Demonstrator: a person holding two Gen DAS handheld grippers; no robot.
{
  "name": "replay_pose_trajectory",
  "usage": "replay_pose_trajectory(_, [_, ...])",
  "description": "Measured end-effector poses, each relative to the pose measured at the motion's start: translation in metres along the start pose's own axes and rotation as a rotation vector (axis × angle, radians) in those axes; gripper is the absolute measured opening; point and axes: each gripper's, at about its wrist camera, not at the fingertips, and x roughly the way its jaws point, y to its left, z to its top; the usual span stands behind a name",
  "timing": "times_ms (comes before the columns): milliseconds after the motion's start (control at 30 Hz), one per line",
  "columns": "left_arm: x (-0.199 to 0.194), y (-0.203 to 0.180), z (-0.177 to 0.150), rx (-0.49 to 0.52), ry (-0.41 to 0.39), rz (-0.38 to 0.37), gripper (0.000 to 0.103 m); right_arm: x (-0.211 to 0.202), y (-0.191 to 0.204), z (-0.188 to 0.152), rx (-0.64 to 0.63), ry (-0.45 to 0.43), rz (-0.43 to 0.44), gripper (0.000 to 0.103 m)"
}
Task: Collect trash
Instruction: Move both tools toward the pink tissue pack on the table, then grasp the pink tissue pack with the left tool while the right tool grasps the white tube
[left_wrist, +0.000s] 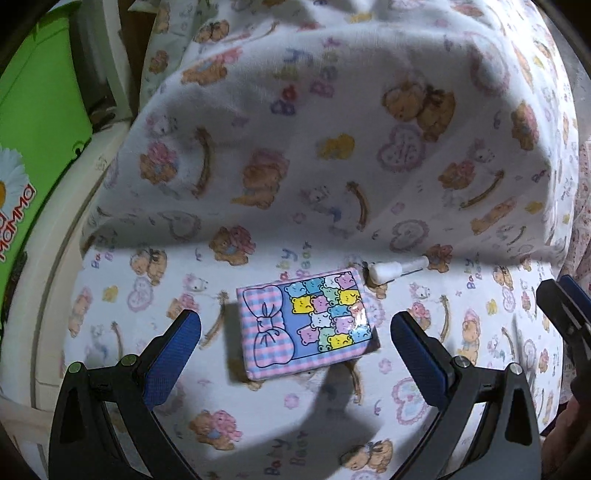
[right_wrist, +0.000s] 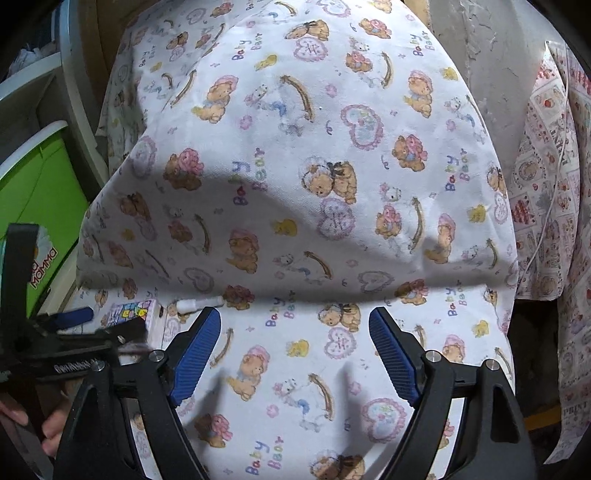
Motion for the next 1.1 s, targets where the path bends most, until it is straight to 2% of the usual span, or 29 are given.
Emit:
replay_pose_trajectory(167, [0.013,0.004,0.001,-0.037,0.022,0.038,0.099,0.002,0.004,-0.001,0.023,-0.009,-0.012,0.085])
replay_pose_trajectory(233, [0.012,0.007,0.000,-0.060,0.026,0.008,0.071,0.005,0.005,-0.001,0.032,-0.005,-0.016,0.085])
replay_pose_trajectory(333, [0.008,0.021,0.000,-0.082,0.015,-0.014,0.071,0.010,0.011,0.000,0.033,-0.003,-0.012,0.086])
replay_pose_trajectory(467, [-0.005,0.036,0.004,-0.091,-0.038,0.035,0.071,0.013,0.027,0.001,0.013,-0.015,0.004,0.086])
replay_pose_trajectory(533, [-0.012,0.044,0.006,-0.096,-0.062,0.052,0.071,0.019,0.041,0.001,-0.014,0.000,0.033,0.088])
replay_pose_trajectory(600, [-0.020,0.053,0.006,-0.097,-0.086,0.065,0.071,0.031,0.058,0.000,-0.072,0.065,0.116,0.090])
replay_pose_trajectory(667, [-0.024,0.060,0.006,-0.099,-0.101,0.081,0.071,0.040,0.076,-0.002,-0.123,0.090,0.143,0.090])
replay_pose_trajectory(867, [-0.028,0.076,0.007,-0.102,-0.119,0.097,0.071,0.066,0.117,-0.005,-0.294,0.109,0.040,0.090])
replay_pose_trajectory(1100, [-0.029,0.085,0.006,-0.118,-0.108,0.078,0.071,0.098,0.127,0.001,-0.246,0.147,0.040,0.090])
